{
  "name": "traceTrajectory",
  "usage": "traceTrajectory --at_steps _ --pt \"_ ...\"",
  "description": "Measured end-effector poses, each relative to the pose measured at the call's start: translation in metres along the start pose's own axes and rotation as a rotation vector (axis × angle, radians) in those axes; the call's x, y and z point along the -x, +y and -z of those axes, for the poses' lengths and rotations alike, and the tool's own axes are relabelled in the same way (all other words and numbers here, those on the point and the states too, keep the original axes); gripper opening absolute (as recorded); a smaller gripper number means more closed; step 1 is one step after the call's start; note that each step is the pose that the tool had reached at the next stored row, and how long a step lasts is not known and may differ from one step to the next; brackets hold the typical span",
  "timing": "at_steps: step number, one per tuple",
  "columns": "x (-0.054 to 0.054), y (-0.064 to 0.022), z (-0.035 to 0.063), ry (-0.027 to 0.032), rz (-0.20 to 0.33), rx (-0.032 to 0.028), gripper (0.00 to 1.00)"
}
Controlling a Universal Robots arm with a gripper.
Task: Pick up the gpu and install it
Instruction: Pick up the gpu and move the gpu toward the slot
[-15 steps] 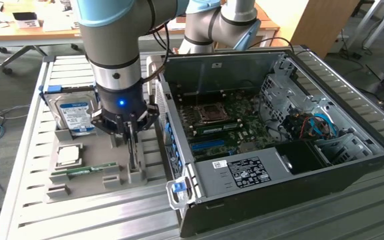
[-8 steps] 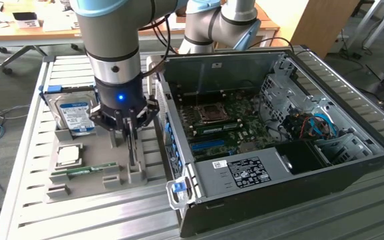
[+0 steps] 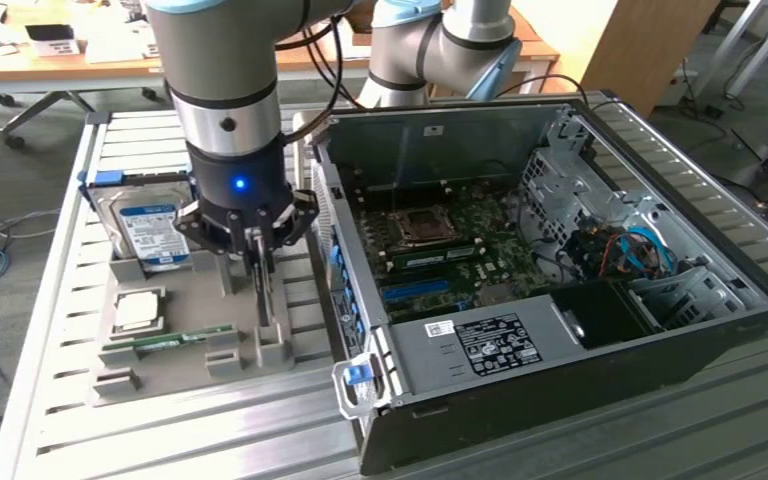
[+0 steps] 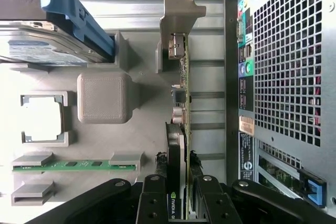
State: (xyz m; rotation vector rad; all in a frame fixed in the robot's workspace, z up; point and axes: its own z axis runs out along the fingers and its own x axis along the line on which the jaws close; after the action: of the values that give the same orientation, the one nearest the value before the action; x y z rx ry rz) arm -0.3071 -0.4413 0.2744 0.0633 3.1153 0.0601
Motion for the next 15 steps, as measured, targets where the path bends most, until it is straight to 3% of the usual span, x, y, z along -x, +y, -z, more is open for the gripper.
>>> traceTrajectory --at_steps 8,15 --pt "0.0 0.0003 0.0079 0.0 0.0 0.0001 0.27" --pt "0.001 0.0009 0.022 0.0 0.0 0.0 0.27"
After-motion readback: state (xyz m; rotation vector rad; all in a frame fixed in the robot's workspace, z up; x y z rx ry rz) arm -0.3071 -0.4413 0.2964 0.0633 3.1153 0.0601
